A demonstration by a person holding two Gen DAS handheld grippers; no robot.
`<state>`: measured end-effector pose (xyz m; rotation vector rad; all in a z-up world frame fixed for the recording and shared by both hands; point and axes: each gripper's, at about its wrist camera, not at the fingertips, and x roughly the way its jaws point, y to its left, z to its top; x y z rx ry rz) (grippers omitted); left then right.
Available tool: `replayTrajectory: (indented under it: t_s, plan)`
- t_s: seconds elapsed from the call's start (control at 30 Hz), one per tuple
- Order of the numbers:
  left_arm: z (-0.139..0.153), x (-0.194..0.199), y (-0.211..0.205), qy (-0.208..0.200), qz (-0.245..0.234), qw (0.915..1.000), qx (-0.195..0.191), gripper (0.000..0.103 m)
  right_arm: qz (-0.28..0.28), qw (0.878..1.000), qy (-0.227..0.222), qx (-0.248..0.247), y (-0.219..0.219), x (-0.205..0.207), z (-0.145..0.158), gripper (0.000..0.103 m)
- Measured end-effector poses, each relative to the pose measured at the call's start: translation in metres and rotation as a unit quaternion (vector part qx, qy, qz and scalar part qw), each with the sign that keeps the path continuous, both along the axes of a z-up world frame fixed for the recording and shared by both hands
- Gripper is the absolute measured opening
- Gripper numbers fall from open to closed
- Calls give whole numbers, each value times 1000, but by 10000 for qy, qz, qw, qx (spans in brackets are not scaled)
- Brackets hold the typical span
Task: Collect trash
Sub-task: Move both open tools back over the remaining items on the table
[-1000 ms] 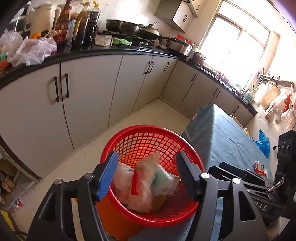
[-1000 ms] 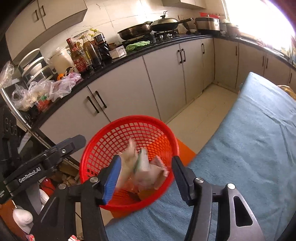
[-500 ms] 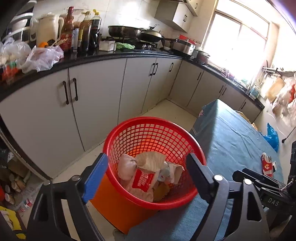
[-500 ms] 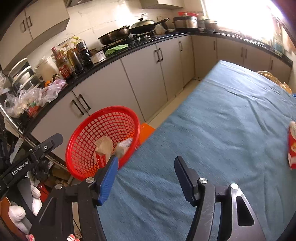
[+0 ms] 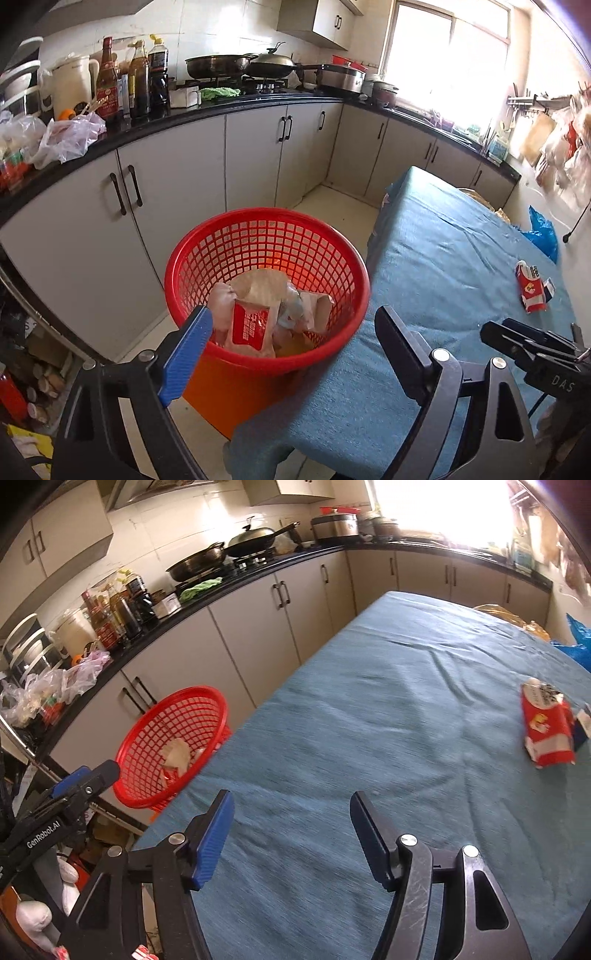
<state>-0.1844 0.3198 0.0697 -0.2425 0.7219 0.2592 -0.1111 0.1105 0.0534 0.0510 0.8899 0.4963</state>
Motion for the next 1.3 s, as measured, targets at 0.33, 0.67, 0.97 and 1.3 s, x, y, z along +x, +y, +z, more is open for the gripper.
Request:
replayTrajectory:
  t_s: [0.33,0.67,0.97,1.3]
  plan:
    - [4,3,-27,64,-174,9996,226,88,-291,9995,-66,-128,-34,-6,-2,71]
    - [2,15,-60,180,-450,9983,315,88,-640,9979,-18,-15,-79,-5,-6,73]
    - [-1,29,-100,269,-815,9959,298,88,-1195,9928,34,-33,-146,-9,-10,74]
    - [-6,51,-165,331,-1629,9859,216,89,-2261,9737,72,-274,-255,-7,-12,75]
